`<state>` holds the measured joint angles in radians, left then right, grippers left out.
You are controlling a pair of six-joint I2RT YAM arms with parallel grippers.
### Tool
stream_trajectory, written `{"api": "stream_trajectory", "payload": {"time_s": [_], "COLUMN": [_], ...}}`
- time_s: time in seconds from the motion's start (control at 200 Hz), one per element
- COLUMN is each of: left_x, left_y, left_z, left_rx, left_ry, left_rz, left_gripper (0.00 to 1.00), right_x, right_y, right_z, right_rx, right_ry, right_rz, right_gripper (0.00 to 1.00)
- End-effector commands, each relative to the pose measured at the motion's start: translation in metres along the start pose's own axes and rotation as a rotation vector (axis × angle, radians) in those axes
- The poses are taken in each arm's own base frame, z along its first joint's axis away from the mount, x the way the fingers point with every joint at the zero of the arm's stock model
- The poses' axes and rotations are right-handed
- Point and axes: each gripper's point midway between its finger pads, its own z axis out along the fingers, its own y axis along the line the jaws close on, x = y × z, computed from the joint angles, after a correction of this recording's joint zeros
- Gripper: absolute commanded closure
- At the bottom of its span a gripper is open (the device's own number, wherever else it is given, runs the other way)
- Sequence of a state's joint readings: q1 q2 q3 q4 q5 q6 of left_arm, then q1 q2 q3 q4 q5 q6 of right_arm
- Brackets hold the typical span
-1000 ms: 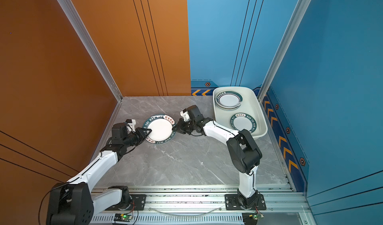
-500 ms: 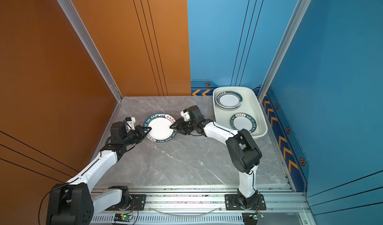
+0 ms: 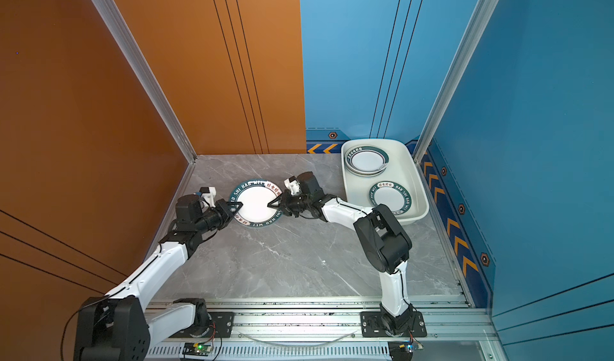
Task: Place the plates into the plastic bin on the countertop
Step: 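Tilt up the HAO SHI HAO WEI plate with left gripper beside right gripper, then carry the plate into the bin with right gripper while left gripper releases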
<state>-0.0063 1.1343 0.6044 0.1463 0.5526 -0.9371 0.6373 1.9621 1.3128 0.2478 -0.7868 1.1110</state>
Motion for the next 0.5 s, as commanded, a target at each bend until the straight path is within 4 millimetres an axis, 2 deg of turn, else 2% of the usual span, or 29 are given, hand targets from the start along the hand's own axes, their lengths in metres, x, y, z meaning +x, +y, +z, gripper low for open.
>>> {"api": "stream_trajectory", "payload": {"time_s": [0.0, 0.05, 0.115, 0.315, 0.411, 0.496], "left_x": [0.011, 0.011, 0.012, 0.016, 0.018, 0.021], "left_y": [-0.025, -0.024, -0.022, -0.013, -0.010, -0.008], "left_z": [-0.001, -0.001, -0.002, 0.000, 0.001, 0.001], "left_rx": [0.085, 0.080, 0.067, 0.030, 0.013, -0.008], "left_ry": [0.057, 0.056, 0.055, 0.067, 0.079, 0.095], "left_rz": [0.066, 0.066, 0.072, 0.083, 0.097, 0.117], "left_gripper": [1.00, 1.00, 0.92, 0.52, 0.35, 0.16], "right_x": [0.003, 0.002, 0.001, -0.007, -0.018, -0.032], "right_y": [0.029, 0.029, 0.031, 0.036, 0.037, 0.032], "right_z": [0.005, 0.004, 0.002, -0.012, -0.026, -0.048], "right_rx": [-0.089, -0.092, -0.097, -0.089, -0.060, 0.007], "right_ry": [0.006, 0.002, -0.004, -0.030, -0.058, -0.100], "right_rz": [-0.055, -0.054, -0.057, -0.068, -0.091, -0.123], "right_gripper": [0.89, 0.96, 1.00, 1.00, 1.00, 1.00]}}
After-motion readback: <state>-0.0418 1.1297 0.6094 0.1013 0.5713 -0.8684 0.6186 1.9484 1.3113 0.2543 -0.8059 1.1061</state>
